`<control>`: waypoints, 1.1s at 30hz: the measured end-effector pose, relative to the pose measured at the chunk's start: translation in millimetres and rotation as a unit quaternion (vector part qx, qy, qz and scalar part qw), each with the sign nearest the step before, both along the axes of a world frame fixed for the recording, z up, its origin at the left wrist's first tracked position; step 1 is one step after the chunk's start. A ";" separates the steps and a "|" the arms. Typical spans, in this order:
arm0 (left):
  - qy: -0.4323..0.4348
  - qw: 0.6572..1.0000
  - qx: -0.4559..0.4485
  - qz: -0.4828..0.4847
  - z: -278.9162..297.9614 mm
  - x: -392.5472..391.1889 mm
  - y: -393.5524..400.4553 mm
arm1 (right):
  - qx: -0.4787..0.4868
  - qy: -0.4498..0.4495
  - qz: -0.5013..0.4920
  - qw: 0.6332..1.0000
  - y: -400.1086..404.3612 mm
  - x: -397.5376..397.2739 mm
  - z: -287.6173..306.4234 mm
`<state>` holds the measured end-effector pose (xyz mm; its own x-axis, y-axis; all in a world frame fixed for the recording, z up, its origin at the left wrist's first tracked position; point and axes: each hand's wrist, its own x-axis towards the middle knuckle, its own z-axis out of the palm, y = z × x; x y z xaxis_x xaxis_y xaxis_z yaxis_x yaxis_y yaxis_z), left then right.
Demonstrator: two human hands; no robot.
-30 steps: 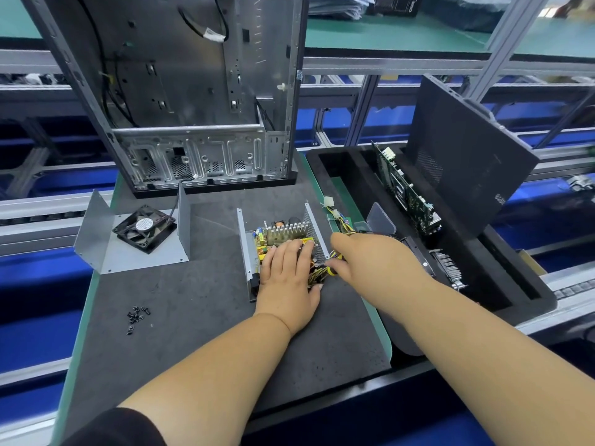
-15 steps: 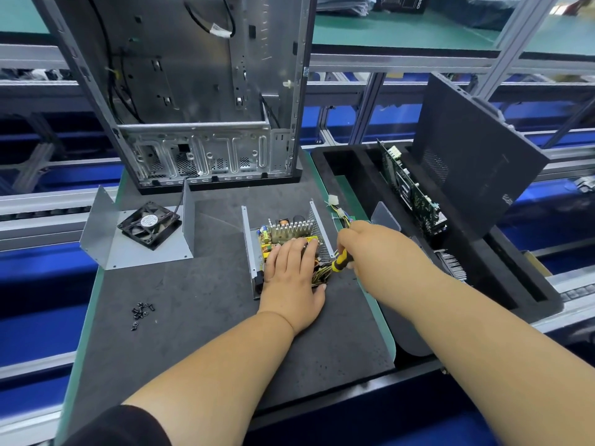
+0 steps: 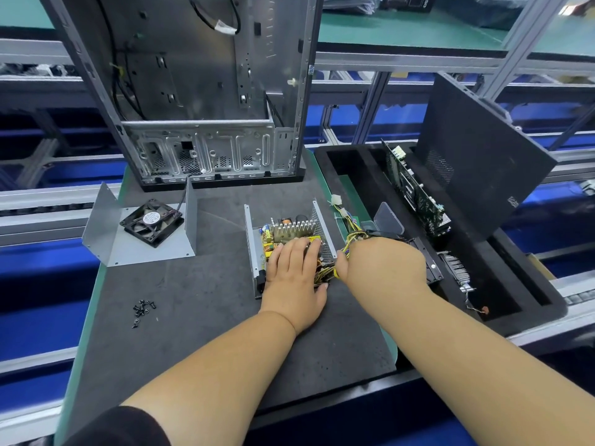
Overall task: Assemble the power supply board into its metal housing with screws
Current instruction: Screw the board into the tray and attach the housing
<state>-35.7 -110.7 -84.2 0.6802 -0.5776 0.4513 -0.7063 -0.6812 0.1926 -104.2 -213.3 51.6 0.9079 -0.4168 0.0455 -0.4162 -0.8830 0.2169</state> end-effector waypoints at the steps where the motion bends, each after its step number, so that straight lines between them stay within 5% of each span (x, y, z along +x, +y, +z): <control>1: -0.001 1.000 0.000 0.001 0.1 -0.1 0.0 | -0.004 0.006 0.000 1.000 -0.8 -2.2 2.1; 9: -0.001 1.000 0.009 0.005 2.2 -1.3 0.5 | 0.159 0.015 0.128 0.979 -8.8 -17.6 11.3; 16: -0.001 1.000 0.010 0.007 1.5 -0.6 -0.1 | 0.068 0.034 0.107 0.991 -8.7 -8.2 17.9; 33: -0.010 1.000 -0.002 0.005 -1.8 0.7 -1.3 | 0.026 -0.002 -0.006 1.000 -6.2 2.4 1.7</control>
<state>-35.0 -111.9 -86.0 0.6774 -0.5682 0.4672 -0.7027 -0.6877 0.1825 -101.8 -219.6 53.2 0.9025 -0.4299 0.0264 -0.4279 -0.8880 0.1685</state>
